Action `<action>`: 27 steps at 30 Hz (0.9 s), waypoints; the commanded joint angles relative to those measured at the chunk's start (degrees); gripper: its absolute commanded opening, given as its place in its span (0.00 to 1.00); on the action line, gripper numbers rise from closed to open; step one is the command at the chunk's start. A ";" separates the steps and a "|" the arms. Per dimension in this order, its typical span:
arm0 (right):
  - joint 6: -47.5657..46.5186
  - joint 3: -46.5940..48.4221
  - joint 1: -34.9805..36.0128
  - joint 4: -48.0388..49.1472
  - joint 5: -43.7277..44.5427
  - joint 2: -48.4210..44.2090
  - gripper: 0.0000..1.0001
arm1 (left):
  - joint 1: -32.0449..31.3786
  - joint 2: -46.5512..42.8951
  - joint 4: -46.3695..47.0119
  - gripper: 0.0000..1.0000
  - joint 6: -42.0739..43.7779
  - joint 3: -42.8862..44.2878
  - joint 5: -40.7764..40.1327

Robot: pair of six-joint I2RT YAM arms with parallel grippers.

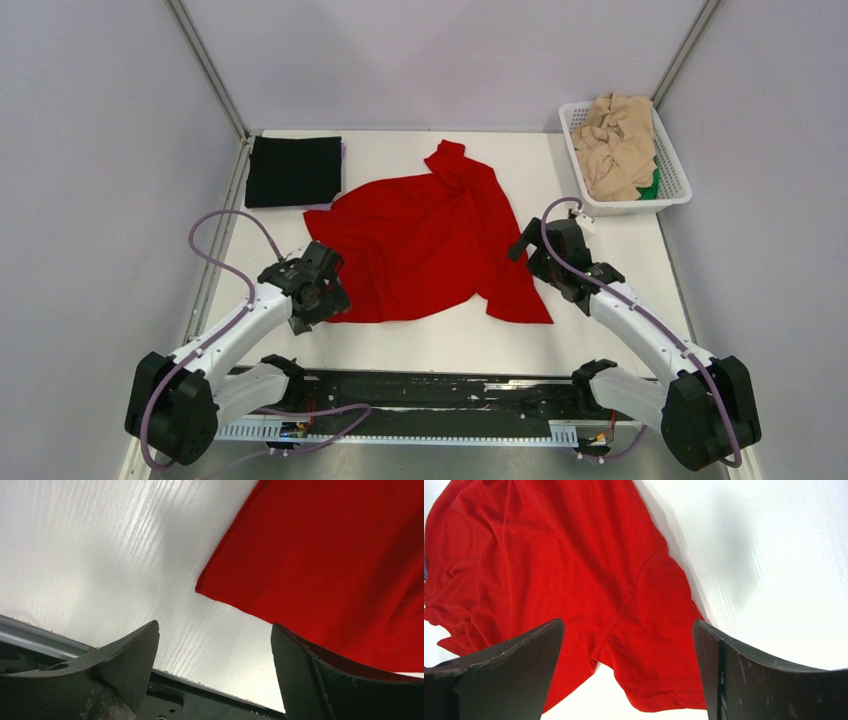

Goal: Fold and stack the t-shirts
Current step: Flatten out the tshirt

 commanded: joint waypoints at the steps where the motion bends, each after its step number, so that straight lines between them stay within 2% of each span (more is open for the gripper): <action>1: -1.01 0.80 -0.25 0.20 0.91 1.21 1.00 | -0.11 1.57 3.19 0.76 -2.63 -1.00 -1.39; 6: -1.26 0.97 -0.30 0.12 1.08 2.34 1.00 | -0.05 4.61 5.56 0.64 -3.78 -1.09 -3.13; 15: -1.38 1.17 -0.38 0.10 1.08 3.46 1.00 | -0.05 9.23 12.73 0.59 -5.33 -3.56 -3.80; 20: -1.38 1.17 -0.36 -0.07 1.36 3.46 1.00 | -0.05 13.21 14.78 0.43 -5.25 -3.05 -2.27; 27: -1.46 1.26 -0.47 -0.36 1.42 3.35 1.00 | -0.05 14.29 15.81 0.35 -4.50 -2.36 -3.21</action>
